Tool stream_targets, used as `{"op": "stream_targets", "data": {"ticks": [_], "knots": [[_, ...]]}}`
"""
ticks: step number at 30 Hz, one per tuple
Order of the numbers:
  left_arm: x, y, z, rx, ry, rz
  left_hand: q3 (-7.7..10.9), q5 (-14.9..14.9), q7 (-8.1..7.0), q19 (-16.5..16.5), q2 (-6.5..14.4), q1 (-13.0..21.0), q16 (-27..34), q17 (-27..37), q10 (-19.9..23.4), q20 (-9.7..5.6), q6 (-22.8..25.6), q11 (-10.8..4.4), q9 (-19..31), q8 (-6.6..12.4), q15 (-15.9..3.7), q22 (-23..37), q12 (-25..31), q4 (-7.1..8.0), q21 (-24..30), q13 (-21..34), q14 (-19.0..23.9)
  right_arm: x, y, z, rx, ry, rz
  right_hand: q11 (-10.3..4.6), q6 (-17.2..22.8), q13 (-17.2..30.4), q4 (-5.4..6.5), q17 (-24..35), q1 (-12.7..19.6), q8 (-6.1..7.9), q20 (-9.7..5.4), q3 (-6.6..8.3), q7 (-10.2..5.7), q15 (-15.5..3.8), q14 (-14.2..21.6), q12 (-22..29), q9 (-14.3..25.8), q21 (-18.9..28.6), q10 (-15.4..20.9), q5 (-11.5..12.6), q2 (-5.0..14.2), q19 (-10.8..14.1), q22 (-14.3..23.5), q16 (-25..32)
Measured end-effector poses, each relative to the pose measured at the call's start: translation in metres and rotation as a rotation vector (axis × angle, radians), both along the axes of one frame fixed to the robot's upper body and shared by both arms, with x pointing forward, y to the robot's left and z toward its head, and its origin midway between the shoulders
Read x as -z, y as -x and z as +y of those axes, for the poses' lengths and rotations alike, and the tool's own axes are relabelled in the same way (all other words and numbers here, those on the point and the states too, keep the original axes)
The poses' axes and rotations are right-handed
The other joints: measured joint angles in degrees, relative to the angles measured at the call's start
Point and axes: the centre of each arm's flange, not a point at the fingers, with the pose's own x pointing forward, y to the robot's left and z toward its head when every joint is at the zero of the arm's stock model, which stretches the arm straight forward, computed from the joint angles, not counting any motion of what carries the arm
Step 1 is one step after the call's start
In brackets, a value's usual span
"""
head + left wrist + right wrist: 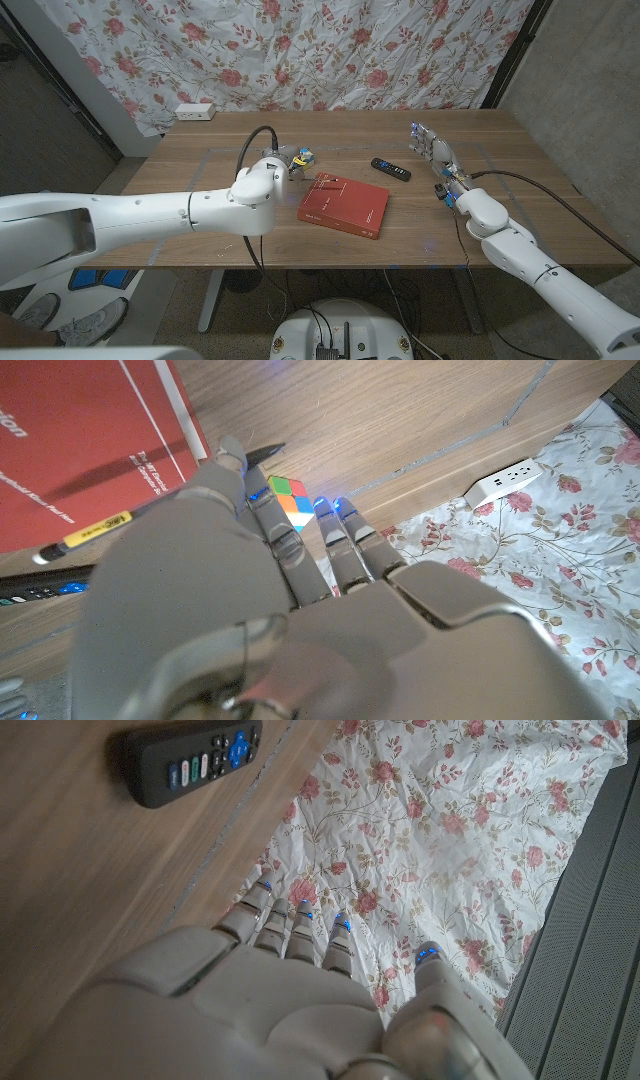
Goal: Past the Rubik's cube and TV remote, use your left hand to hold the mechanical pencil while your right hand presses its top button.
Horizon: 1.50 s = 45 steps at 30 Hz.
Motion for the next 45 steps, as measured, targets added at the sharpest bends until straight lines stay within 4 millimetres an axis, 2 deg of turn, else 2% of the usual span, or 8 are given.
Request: {"op": "stream_targets", "data": {"ticks": [8, 15, 18, 32, 35, 41, 45], "knots": [[0.007, -0.004, -0.002, -0.001, -0.026, 0.02, -0.15, 0.0, -0.04, 0.4, -0.2, -0.2, 0.0, 0.0, -0.8, -0.01, -0.8, -0.08, 0.3, 0.0, -0.09, 0.0, 0.0, 0.15, 0.0, 0.0, -0.1, 0.004, -0.003, -0.003, -0.002, -0.007, 0.026, 0.0, -0.6, 0.1, 0.0, 0.0, 0.0, 0.0, -0.41, 0.0, 0.6, 0.0, 0.0, 0.0, 0.0, 0.0, 0.0, 0.0, 0.0, 0.4, 0.0, 0.0], [0.01, -0.007, -0.005, -0.003, -0.05, 0.028, -0.24, 0.0, -0.38, -0.4, -0.3, -0.3, 0.0, 0.0, -2.0, 0.21, -1.9, -0.05, 0.5, 0.0, -0.09, 0.0, -0.2, 0.24, 0.0, 0.1, -0.7, 0.007, -0.005, -0.005, -0.007, -0.017, 0.053, 0.0, -0.9, 0.2, 0.24, 0.0, -0.3, 0.0, -0.4, -0.23, 0.9, 0.0, 0.0, 0.0, 0.0, 0.0, 0.0, 0.0, 0.28, 0.4, 0.0, 0.0], [0.011, -0.009, -0.005, -0.004, -0.058, 0.032, -0.24, 0.0, -0.3, -0.7, -0.3, -0.3, 0.0, 0.0, -2.4, -0.09, -2.0, -0.04, 0.5, 0.0, -0.09, 0.0, -0.3, 0.24, 0.0, 0.1, -0.7, 0.008, -0.006, -0.006, -0.003, -0.013, 0.063, 0.0, -0.6, 0.2, 0.33, 0.0, -0.8, 0.0, -0.4, -0.14, 1.21, 0.0, 0.0, 0.0, 0.0, 0.0, 0.0, 0.0, -0.16, 0.4, 0.0, 0.0], [0.012, -0.015, -0.01, 0.003, -0.077, 0.039, -0.89, 0.0, -0.38, -1.0, -1.3, -1.3, 0.0, 0.0, -4.0, 0.22, -3.3, 0.05, 0.5, 0.0, -0.09, 0.0, -0.4, 0.56, 0.0, 0.1, -1.3, 0.012, -0.008, -0.004, 0.003, -0.001, 0.088, 0.0, -0.3, 0.1, 0.4, -0.3, -0.8, 0.09, -0.4, -0.07, 1.52, 0.0, 0.0, 0.0, 0.0, 0.0, 0.0, 0.0, -0.16, 0.4, 0.0, 0.0], [0.013, -0.016, -0.01, 0.002, -0.076, 0.043, -1.0, 0.0, -0.53, -1.3, -1.0, -1.6, 0.0, 0.0, -4.4, -0.1, -3.6, 0.1, 0.5, 0.01, -0.09, 0.0, -0.4, 0.67, 0.0, 0.1, -1.3, 0.013, -0.008, -0.004, 0.003, -0.001, 0.09, 0.0, -0.3, 0.1, 0.4, -0.3, -0.8, 0.27, -0.4, -0.07, 1.52, 0.0, 0.0, 0.0, 0.0, 0.0, 0.0, 0.0, -0.16, 0.4, 0.0, 0.0], [0.013, -0.017, -0.013, 0.006, -0.076, 0.047, -1.51, 0.0, -0.9, -2.0, -1.9, -2.5, 0.0, 0.0, -5.9, -0.1, -4.8, 0.16, 0.5, -0.28, 0.21, 0.0, -0.6, 0.72, 0.0, 0.1, -1.6, 0.015, -0.008, -0.004, 0.006, -0.001, 0.096, 0.41, -0.3, 0.1, 0.39, -0.3, -0.8, 0.26, -0.4, -0.07, 1.51, 0.0, 0.0, 0.0, 0.0, 0.0, 0.4, 0.0, -0.16, 0.4, 0.0, 0.0], [0.013, -0.017, -0.013, 0.004, -0.076, 0.049, -2.18, 0.0, -0.98, -2.6, -3.1, -3.7, 0.0, 0.0, -8.8, 0.02, -7.2, 0.17, 0.5, -0.69, -0.1, 0.0, -0.6, 0.61, 0.0, -0.1, -1.9, 0.017, -0.008, -0.004, 0.008, -0.004, 0.1, 0.41, -0.3, 0.1, 0.39, -0.3, -0.8, 0.26, -0.39, -0.07, 1.51, 0.0, 0.0, 0.0, 0.0, 0.0, 0.4, 0.0, -0.16, 0.4, 0.0, 0.0]]}}
